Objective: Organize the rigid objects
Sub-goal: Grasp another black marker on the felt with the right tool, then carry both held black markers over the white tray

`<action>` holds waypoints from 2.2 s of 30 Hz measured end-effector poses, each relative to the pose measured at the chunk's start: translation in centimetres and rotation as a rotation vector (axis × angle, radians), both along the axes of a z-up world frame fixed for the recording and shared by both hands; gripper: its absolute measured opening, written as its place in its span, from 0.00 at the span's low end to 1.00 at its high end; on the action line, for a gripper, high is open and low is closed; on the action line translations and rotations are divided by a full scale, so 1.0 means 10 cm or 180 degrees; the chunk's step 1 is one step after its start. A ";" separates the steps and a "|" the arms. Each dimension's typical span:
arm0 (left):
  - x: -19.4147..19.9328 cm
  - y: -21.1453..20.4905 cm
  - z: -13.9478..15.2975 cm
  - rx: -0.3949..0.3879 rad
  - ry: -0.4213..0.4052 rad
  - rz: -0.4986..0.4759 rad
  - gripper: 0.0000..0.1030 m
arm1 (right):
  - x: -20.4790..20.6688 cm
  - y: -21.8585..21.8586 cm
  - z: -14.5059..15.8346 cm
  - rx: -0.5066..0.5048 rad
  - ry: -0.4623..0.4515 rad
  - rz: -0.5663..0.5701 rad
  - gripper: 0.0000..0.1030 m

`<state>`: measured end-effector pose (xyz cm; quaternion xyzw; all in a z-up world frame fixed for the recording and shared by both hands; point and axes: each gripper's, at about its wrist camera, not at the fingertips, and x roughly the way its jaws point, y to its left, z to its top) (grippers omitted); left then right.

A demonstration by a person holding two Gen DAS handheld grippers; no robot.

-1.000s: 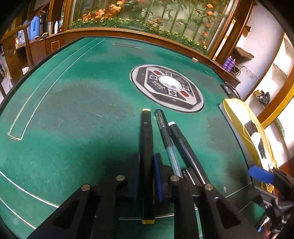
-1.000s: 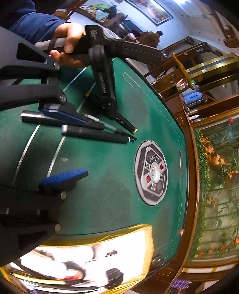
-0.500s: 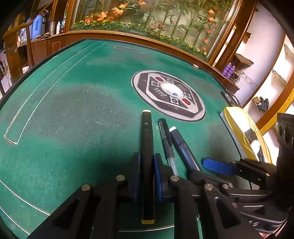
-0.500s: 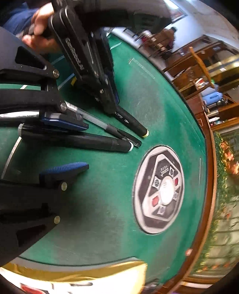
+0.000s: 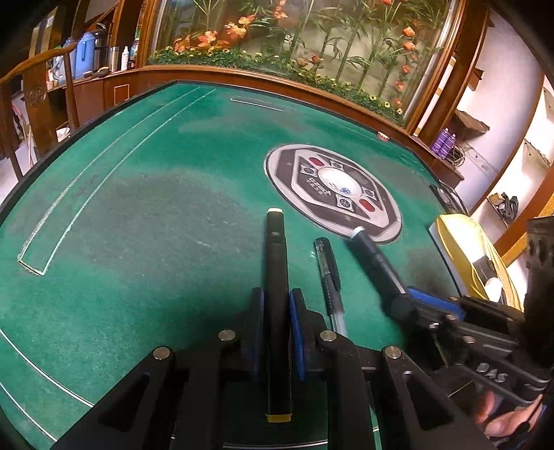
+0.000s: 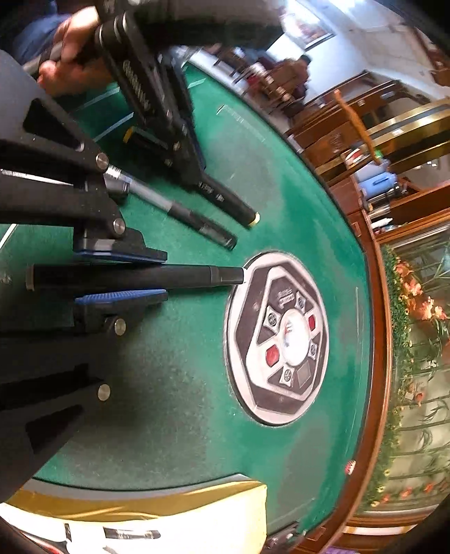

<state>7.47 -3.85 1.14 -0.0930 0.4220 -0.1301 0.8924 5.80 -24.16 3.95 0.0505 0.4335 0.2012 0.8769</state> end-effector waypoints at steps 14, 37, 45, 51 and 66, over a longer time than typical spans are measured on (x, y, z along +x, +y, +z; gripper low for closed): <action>-0.08 0.05 0.14 0.0082 -0.0321 0.0180 0.14 | -0.04 -0.01 0.06 0.0075 -0.0101 -0.0050 0.14; -0.55 -0.23 0.52 0.0553 -0.0991 0.0278 0.15 | -0.55 -0.17 0.39 0.0161 -0.0353 -0.0307 0.14; -0.69 -0.47 0.67 0.0745 -0.1122 0.0195 0.15 | -0.66 -0.37 0.47 0.0285 -0.0457 -0.0350 0.14; -0.78 -0.78 0.77 0.0843 -0.1200 0.0061 0.15 | -0.75 -0.65 0.52 0.0394 -0.0513 -0.0476 0.14; -0.82 -2.06 0.89 0.0522 -0.0840 -0.0785 0.14 | -1.06 -1.78 0.56 0.0639 -0.0616 -0.1227 0.14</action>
